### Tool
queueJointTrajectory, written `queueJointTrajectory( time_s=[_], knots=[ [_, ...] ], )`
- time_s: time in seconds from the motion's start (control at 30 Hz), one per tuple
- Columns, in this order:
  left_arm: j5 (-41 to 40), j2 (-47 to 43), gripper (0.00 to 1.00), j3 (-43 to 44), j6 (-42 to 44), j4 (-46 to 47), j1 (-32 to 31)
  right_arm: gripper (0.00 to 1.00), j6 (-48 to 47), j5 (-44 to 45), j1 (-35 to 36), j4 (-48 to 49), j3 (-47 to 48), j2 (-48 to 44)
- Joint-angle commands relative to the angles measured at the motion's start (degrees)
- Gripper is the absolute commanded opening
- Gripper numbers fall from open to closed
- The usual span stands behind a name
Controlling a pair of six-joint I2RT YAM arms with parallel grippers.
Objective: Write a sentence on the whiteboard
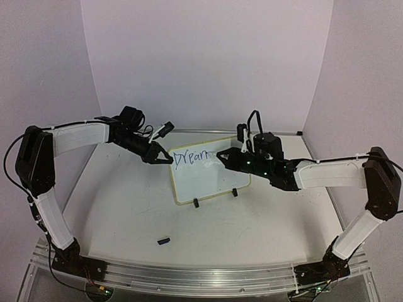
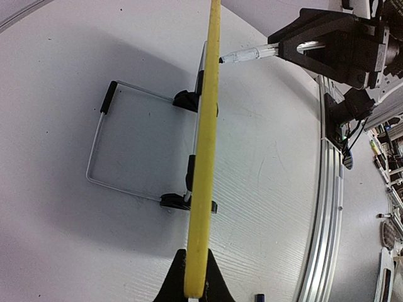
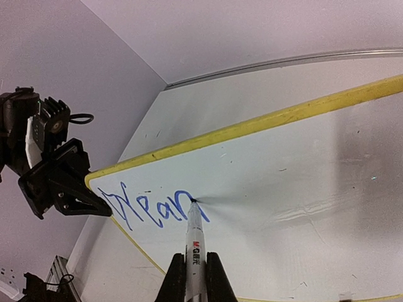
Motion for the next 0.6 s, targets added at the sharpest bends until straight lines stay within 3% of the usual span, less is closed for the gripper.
queueJointTrajectory(
  time_s=[0.0,0.57],
  knots=[
    [-2.4,-0.1,0.0,1.0,1.7,-3.3,-1.0,0.0,0.3,5.0,-0.5,2.7,0.2,-2.7],
    [-2.4,-0.1,0.0,1.0,1.6,-3.2,-1.1,0.0,1.5,4.4,-0.7,1.9,-2.7,-3.0]
  ],
)
